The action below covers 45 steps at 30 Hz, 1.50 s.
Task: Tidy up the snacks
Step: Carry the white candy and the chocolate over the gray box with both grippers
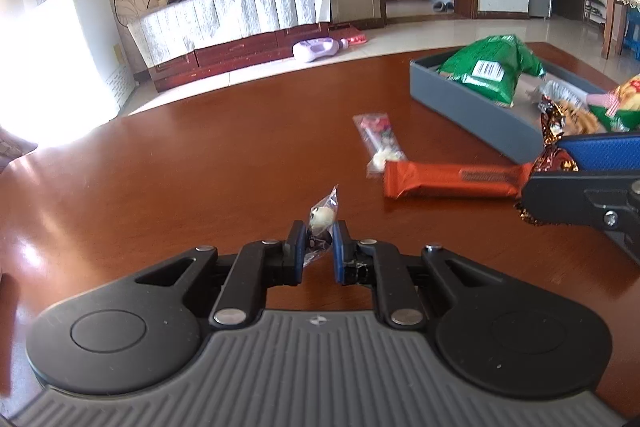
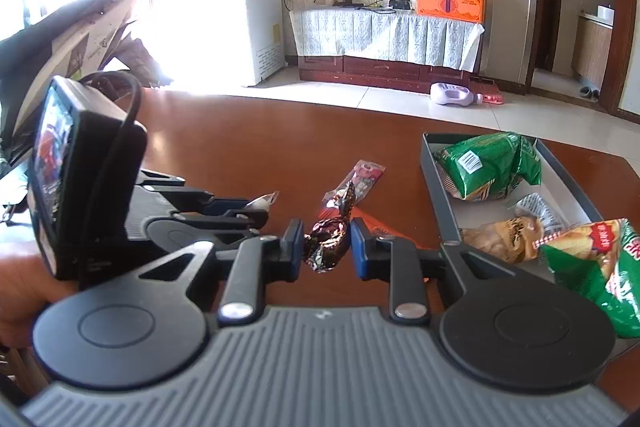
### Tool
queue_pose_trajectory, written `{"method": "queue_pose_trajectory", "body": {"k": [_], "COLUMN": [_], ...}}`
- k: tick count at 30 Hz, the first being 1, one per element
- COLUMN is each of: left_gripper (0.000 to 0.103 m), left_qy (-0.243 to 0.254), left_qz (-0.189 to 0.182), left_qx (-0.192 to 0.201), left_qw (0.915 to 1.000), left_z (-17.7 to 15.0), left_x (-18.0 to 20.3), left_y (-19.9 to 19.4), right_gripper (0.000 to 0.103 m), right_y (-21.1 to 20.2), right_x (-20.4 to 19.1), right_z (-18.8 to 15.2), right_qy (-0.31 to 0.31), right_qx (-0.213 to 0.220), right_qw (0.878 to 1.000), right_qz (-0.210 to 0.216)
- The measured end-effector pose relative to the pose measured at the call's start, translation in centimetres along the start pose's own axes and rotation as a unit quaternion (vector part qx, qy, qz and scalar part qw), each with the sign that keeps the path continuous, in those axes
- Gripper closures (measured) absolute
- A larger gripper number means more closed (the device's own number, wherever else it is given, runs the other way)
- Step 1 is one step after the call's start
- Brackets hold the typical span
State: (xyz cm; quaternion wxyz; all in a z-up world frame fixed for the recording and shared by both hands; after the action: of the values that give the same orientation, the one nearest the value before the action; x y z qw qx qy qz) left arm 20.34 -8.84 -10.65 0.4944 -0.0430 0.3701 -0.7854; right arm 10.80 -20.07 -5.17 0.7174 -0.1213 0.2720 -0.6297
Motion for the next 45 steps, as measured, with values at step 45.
{"method": "queue_pose_trajectory", "body": {"k": [45], "left_gripper": [0.086], "left_qy": [0.010], "left_qz": [-0.034], "left_qx": [0.058], "left_qw": [0.9977], "left_z": [7.8], "left_x": [8.2], "left_y": [-1.5], "right_gripper": [0.075], "right_y": [-7.5], "right_x": [6.6], "right_z": [2.1], "right_qy": [0.028], "right_qx": [0.068], "right_qw": [0.997], "right_qz": [-0.025]}}
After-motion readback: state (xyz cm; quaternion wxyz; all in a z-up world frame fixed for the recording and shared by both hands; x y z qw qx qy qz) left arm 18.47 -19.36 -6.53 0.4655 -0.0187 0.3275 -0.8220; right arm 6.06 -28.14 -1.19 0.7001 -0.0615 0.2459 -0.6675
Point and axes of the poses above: each gripper's, at about its wrist camera, not at the fingertips, and y roughly the way its jaws point, x to its right, z to its top, the point moved 6 cm from there along y, roughly the way its jaws point, and after that the axes turned 13 degrees about y, right-handed, at the moved point
